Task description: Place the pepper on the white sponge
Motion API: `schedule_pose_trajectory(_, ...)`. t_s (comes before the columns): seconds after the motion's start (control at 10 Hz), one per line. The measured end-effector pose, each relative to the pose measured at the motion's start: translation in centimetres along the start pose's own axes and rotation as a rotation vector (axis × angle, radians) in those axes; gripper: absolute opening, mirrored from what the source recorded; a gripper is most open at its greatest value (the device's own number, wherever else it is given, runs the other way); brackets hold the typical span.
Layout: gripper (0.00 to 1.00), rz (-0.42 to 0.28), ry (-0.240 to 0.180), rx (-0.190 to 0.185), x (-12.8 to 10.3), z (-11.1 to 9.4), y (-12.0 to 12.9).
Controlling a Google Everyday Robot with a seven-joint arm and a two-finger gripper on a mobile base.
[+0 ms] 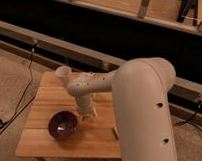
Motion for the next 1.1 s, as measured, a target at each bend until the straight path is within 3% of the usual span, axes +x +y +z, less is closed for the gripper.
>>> schedule_pose_trajectory(0.3,0.65,-0.006,-0.018,-0.001,-1.8,-0.1,-0.1)
schedule_pose_trajectory(0.8,0.65,-0.013,-0.06,0.029,-5.9,-1.8,-1.6)
schedule_pose_trajectory(1.1,0.65,-0.047,-0.084,0.035,-8.2,-2.4,0.1)
